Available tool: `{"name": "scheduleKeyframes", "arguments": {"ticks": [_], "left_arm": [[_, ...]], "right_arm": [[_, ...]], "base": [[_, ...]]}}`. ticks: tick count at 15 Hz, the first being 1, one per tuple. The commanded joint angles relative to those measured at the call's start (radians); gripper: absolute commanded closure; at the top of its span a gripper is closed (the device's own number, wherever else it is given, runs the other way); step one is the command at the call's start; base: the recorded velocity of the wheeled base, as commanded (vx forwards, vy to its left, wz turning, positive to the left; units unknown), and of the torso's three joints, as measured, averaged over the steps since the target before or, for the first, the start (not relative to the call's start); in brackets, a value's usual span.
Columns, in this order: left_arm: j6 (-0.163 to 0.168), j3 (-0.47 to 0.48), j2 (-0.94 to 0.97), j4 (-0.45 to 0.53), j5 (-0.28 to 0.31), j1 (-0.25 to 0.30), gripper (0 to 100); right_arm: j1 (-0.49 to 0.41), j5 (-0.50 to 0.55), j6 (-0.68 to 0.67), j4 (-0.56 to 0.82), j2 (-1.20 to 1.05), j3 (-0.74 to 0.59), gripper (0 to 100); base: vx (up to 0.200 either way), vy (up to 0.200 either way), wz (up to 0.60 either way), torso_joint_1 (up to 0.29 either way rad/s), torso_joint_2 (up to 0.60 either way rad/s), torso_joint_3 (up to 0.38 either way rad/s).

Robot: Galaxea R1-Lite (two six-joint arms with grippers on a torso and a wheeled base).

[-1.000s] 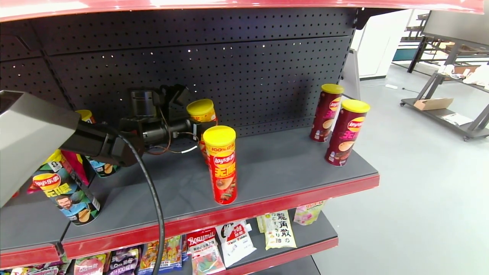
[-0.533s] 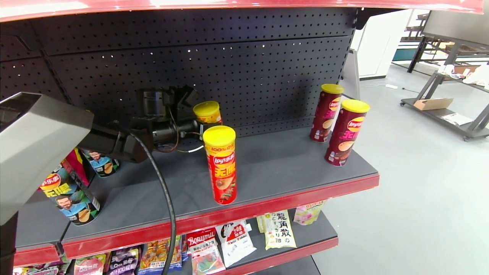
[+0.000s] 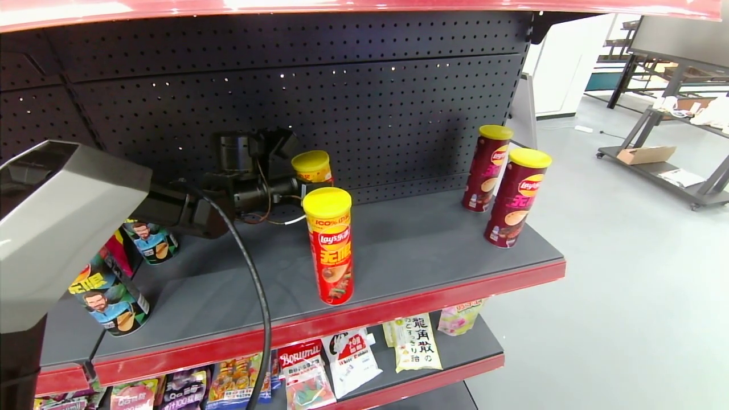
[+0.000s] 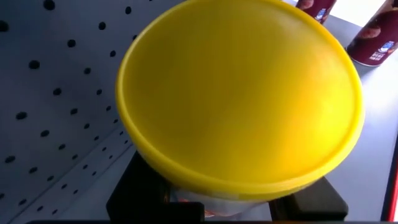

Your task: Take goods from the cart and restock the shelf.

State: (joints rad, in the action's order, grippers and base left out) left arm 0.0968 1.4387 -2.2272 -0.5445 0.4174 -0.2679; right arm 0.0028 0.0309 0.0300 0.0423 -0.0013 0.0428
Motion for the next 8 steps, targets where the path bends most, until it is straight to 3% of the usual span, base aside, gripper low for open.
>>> {"name": "scheduleKeyframes", "arguments": {"ticks": [1,8], "left_arm": [[0.001,0.015,-0.014,0.009,0.0,-0.001,100],[0.0,0.017,-0.019,0.029,0.007,-0.011,100]], "right_arm": [[0.0,0.0,0.001,-0.001,0.001,0.0,0],[0.0,0.0,0.001,0.001,0.001,0.0,0]], "base": [[0.0,0.0,0.0,0.0,0.0,0.0],[0.0,0.0,0.0,0.0,0.0,0.0]]}}
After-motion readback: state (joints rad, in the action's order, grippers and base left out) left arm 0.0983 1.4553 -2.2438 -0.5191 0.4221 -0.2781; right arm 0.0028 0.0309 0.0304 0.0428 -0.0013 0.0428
